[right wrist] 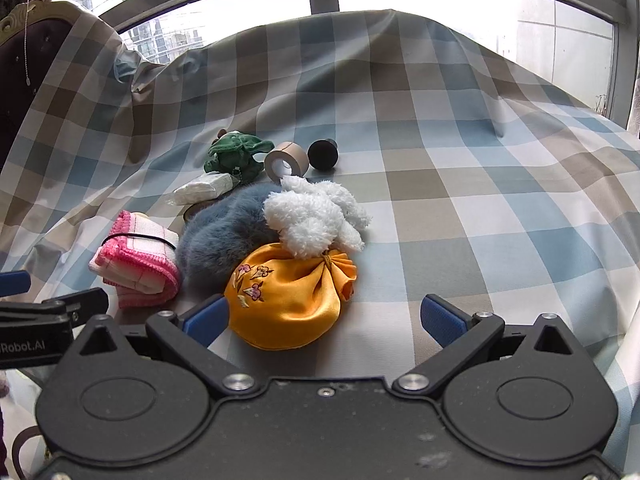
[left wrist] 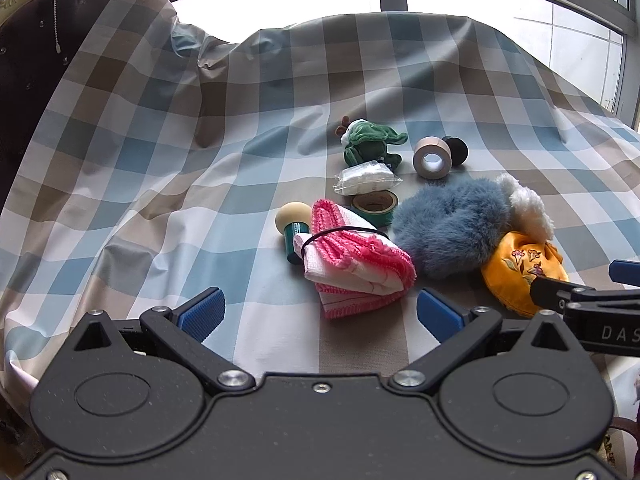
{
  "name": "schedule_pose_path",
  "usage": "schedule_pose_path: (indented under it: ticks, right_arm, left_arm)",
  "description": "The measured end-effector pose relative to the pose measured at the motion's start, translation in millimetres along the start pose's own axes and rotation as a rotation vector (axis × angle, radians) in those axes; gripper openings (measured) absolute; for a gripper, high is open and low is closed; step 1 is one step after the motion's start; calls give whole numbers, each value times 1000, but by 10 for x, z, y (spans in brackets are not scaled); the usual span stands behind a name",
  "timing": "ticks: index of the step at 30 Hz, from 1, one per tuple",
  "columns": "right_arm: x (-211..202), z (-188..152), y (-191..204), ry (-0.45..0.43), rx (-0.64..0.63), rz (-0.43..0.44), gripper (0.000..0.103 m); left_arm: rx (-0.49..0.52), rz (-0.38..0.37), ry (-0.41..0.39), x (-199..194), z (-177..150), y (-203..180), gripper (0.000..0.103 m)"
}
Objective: Organize soft objects
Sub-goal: 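Grasp the pink-and-white towel bundle with the left tool while the right tool grasps the yellow pouch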
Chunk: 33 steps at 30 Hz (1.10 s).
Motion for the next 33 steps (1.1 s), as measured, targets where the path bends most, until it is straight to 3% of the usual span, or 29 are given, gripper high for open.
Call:
schedule_pose_path:
  ticks: [15, 21, 33]
  right_arm:
    - [347, 101, 113, 8, -56, 34, 102]
    - [468, 115, 53, -11, -36, 34, 102]
    - [662, 41, -29, 36, -8, 44, 103]
  left_arm:
    - [-42, -33, 30, 264, 129, -33, 99]
    - [-20, -36, 22, 435, 144, -153, 99]
    - [30, -3, 37, 755, 50, -283, 101]
Point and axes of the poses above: each gripper's, at about its wrist camera, not at the fingertips, and x roughly the way its jaws point, y to its left, z to its top, the point moved 6 cm from there along x, roughly the way its jaws point, and after that the axes turned 14 degrees about -x, right-handed, at the moved point
